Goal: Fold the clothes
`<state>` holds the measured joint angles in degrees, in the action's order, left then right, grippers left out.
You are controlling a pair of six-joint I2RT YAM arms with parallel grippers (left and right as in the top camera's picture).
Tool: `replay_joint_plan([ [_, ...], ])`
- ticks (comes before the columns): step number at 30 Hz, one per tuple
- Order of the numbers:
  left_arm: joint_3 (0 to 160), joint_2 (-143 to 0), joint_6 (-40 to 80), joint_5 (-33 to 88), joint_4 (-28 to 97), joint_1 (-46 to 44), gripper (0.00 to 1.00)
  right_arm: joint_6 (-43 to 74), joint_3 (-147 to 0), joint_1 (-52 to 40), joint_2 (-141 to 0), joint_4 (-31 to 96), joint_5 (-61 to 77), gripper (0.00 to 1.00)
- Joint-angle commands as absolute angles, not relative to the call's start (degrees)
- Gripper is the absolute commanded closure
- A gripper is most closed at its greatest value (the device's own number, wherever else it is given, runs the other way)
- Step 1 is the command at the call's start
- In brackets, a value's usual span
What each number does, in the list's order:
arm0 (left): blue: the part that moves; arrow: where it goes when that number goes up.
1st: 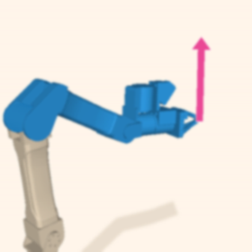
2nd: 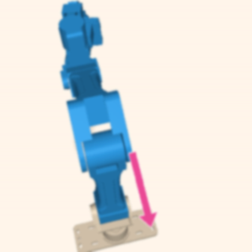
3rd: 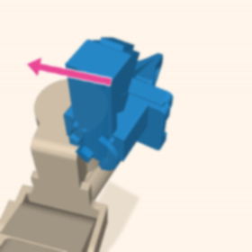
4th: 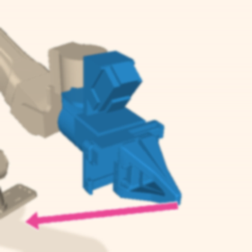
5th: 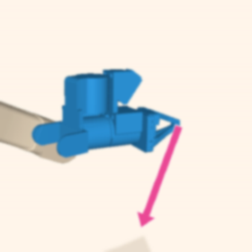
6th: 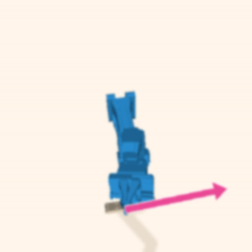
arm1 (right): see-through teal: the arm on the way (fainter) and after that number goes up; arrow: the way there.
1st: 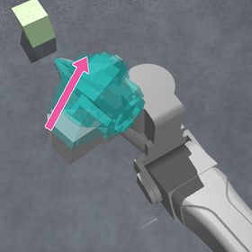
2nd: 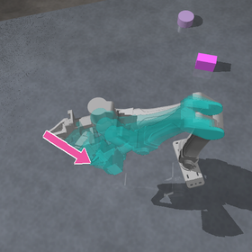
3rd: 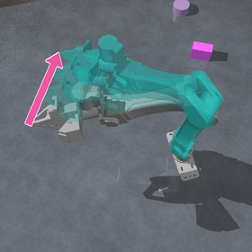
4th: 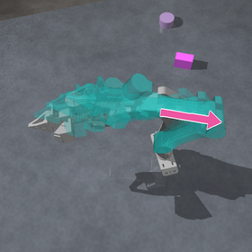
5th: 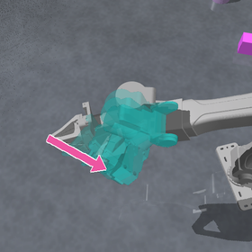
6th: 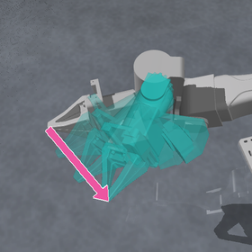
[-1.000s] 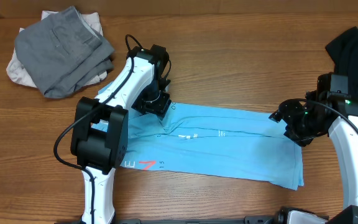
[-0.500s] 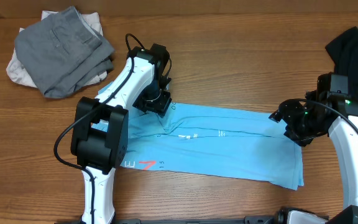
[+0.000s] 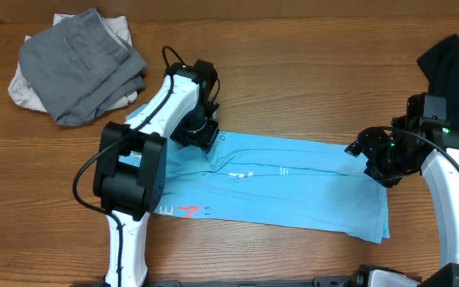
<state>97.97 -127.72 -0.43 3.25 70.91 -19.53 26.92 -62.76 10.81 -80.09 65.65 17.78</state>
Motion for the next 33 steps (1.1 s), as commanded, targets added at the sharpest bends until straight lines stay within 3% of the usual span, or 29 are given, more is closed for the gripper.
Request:
replay_joint_plan([
  [1,97.4,-129.1,-1.3,3.0,71.0,-19.9,0.41,26.5,-62.6,10.5,-79.1,65.6,18.1,0.3],
  [9,97.4,-129.1,-1.2,2.5,72.9,-19.9,0.53,26.5,-62.6,10.5,-79.1,65.4,18.1,0.3],
  [16,97.6,-128.5,2.3,-1.3,73.7,-19.9,0.74,26.5,-62.6,10.5,-79.1,65.4,18.1,0.3],
  [24,97.7,-128.2,4.4,-2.2,75.9,-19.9,0.79,26.5,-62.6,10.5,-79.1,65.4,18.1,0.29],
  [28,98.1,-128.1,7.8,-2.3,79.0,-19.9,0.94,26.6,-62.6,10.5,-79.1,65.9,18.1,0.3],
  [33,99.6,-126.2,12.3,-4.3,83.9,-19.9,0.96,28.1,-62.6,10.5,-79.1,66.2,18.1,0.33],
])
